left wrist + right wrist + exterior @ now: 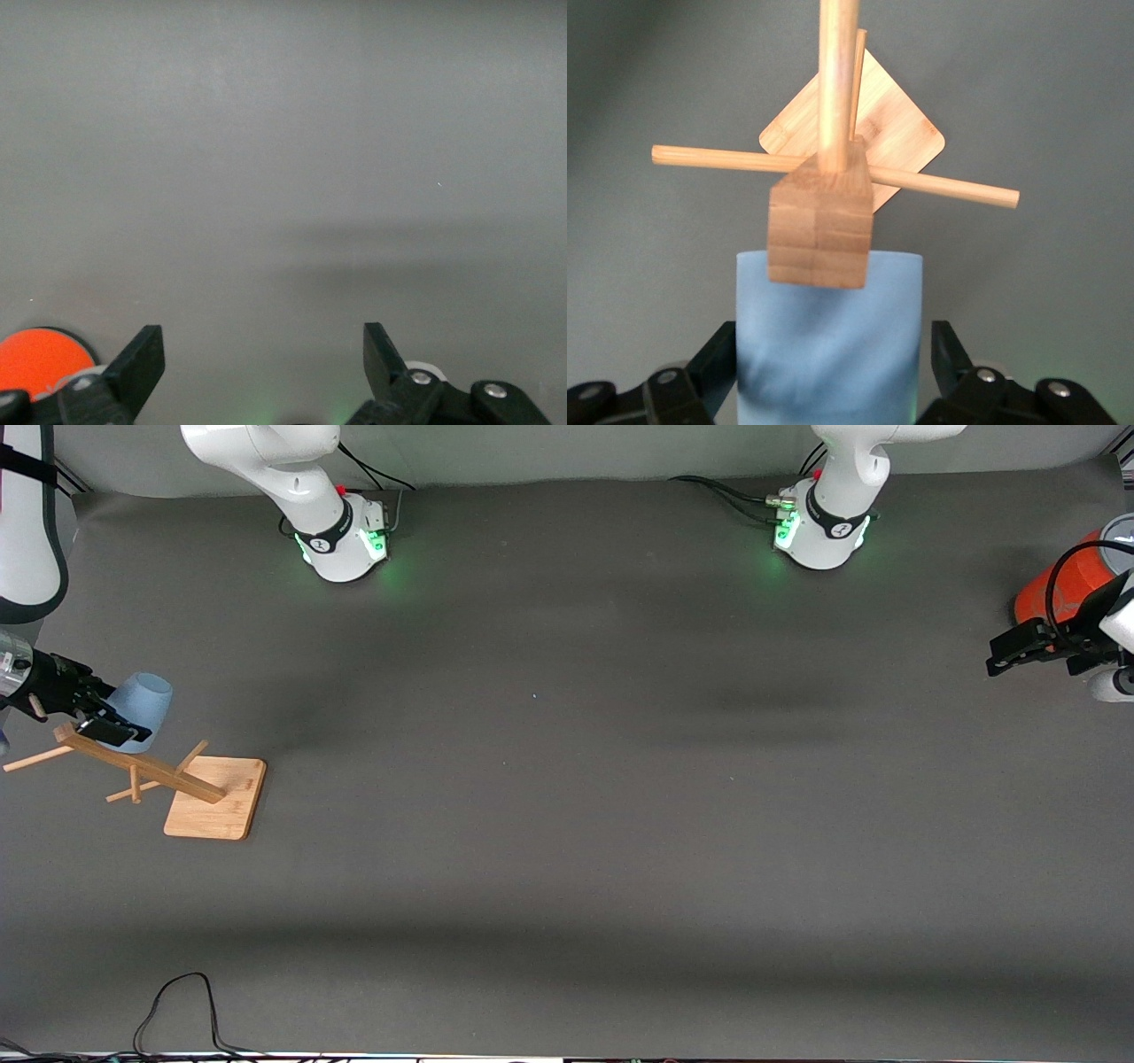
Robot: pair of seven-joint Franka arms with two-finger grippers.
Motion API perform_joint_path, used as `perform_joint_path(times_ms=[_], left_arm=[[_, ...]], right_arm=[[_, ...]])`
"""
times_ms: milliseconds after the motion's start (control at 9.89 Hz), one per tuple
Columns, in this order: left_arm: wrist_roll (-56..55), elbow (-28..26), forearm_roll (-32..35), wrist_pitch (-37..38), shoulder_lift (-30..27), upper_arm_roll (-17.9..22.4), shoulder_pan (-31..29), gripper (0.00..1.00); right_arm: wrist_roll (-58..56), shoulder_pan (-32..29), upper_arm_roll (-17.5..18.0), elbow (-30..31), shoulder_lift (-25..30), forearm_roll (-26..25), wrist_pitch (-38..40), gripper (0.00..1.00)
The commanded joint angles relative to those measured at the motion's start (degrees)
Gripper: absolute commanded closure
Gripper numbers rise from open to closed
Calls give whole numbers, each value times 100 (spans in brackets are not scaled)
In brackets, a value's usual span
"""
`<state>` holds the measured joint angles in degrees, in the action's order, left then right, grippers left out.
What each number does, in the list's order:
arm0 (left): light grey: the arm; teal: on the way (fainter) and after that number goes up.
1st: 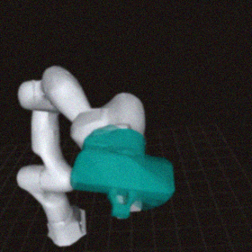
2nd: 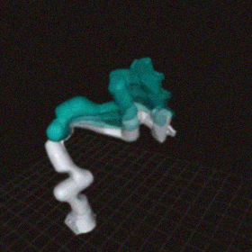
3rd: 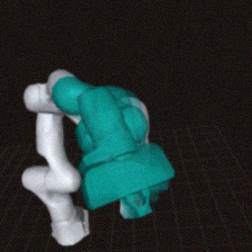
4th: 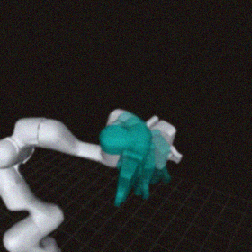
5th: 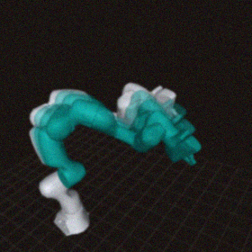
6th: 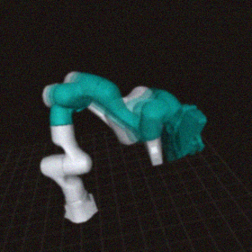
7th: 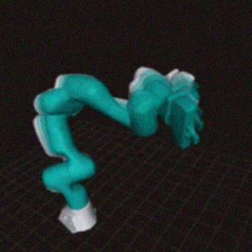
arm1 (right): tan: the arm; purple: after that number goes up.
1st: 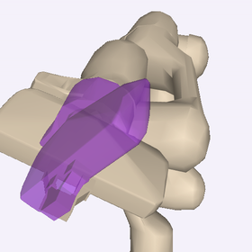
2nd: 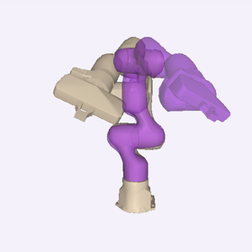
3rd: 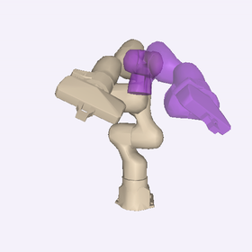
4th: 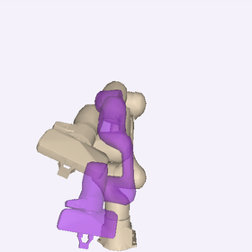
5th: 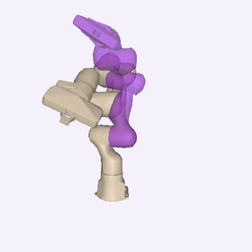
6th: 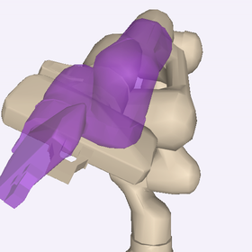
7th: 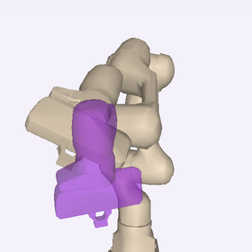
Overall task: Rotate and upright cup with both arms
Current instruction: 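Close the right gripper around the blue cup's base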
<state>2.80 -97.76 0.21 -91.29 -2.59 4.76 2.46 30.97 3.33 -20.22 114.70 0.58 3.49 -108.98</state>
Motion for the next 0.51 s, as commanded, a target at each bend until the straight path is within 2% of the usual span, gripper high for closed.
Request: perform_joint_path(times_ms=[0, 404], left_arm=[[28, 63, -39, -56, 13, -19, 0, 0], [98, 99, -56, 40, 21, -19, 26, 0]], right_arm=[[111, 36, -8, 105, 126, 64, -80, 34], [111, 36, -8, 78, 144, 55, -80, 38]])
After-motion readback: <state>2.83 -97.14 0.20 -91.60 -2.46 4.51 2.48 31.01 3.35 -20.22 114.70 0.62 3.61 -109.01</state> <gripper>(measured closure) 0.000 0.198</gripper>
